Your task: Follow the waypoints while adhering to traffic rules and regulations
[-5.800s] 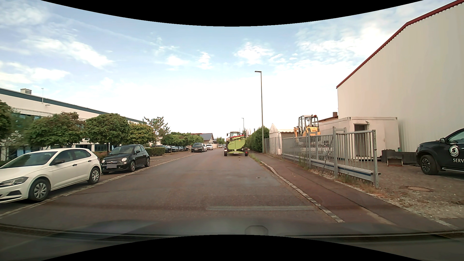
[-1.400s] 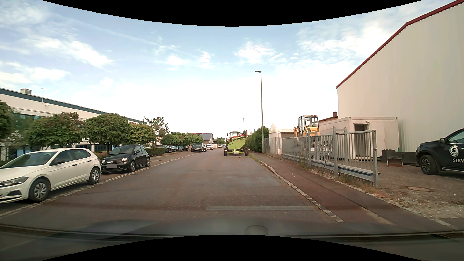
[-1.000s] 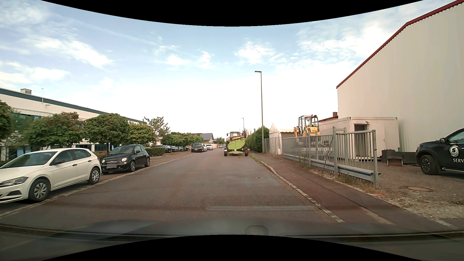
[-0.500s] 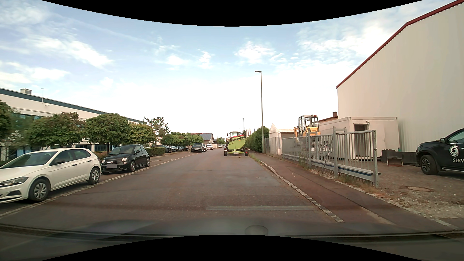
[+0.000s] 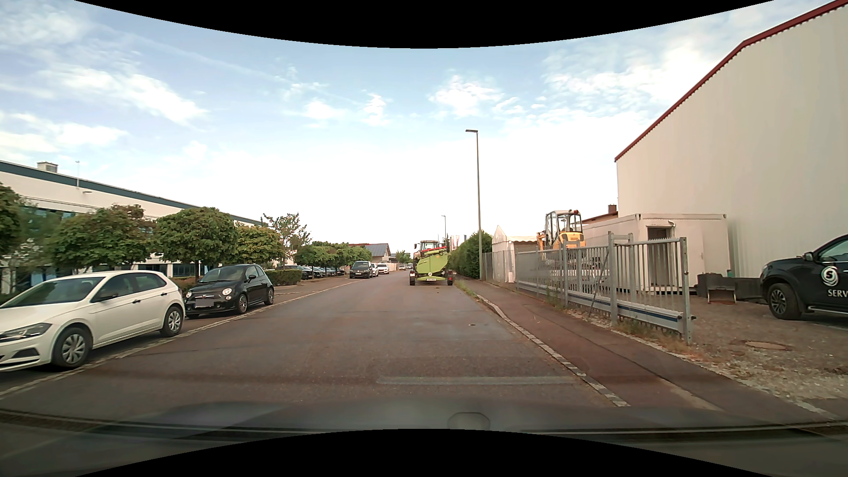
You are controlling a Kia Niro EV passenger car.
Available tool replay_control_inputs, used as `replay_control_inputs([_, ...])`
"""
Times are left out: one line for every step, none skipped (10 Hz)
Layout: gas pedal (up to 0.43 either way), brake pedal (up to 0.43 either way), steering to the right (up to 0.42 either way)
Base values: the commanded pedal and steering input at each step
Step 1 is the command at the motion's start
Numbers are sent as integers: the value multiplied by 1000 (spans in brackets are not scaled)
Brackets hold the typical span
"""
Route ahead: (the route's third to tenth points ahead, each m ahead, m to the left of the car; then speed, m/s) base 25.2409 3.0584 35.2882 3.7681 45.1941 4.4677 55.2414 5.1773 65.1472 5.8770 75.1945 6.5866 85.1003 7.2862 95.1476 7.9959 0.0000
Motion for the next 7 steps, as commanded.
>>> replay_control_inputs([0,293,-5])
replay_control_inputs([0,293,-5])
replay_control_inputs([0,293,-5])
replay_control_inputs([0,293,-4])
replay_control_inputs([0,293,-5])
replay_control_inputs([0,293,-5])
replay_control_inputs([0,287,-5])
